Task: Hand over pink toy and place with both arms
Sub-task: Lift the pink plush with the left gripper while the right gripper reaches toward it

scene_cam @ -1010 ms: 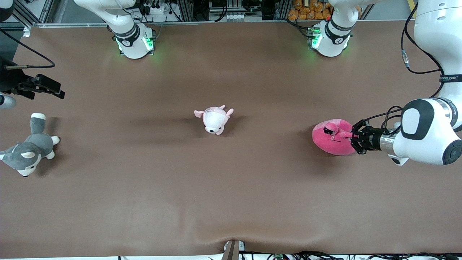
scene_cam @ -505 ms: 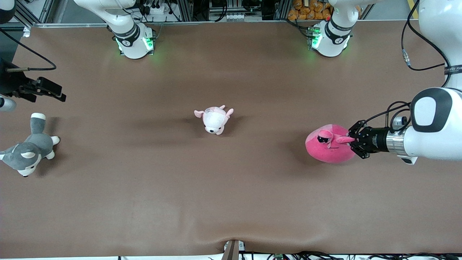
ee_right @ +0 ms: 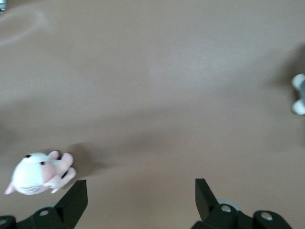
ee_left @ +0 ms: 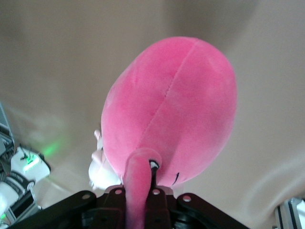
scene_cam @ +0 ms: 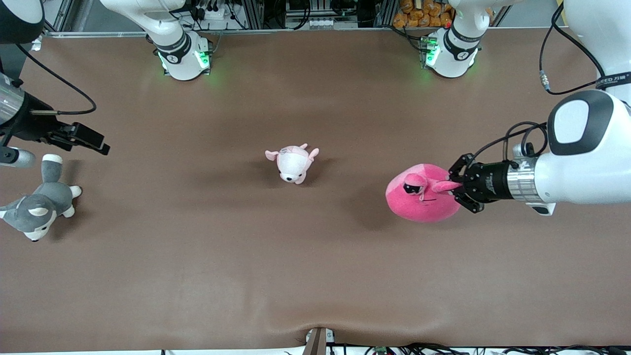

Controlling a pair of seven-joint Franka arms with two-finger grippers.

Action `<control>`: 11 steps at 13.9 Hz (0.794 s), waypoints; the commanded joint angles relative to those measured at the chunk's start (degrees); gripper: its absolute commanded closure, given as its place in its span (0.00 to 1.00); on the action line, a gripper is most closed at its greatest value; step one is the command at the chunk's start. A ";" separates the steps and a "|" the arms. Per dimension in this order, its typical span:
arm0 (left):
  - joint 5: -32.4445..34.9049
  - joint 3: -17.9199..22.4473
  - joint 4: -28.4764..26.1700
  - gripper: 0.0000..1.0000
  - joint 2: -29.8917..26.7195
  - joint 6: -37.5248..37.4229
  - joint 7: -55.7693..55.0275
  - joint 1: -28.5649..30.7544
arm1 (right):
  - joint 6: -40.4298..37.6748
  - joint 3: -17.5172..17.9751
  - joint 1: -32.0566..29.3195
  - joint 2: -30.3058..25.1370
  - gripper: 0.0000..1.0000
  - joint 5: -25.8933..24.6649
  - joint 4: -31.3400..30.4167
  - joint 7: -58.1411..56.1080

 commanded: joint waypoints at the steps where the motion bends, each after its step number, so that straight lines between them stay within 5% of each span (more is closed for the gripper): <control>1: -1.04 -4.57 1.63 1.00 0.05 2.10 -5.86 0.18 | 0.28 -0.02 0.04 2.67 0.00 4.39 1.59 0.91; 5: -0.96 -11.87 1.63 1.00 0.22 12.29 -15.97 -1.04 | -0.51 -0.02 3.09 3.47 0.00 8.25 1.59 1.08; 11: -0.96 -11.80 1.63 1.00 0.66 25.39 -28.37 -10.44 | 2.20 -0.02 8.73 6.63 0.00 24.95 1.59 21.45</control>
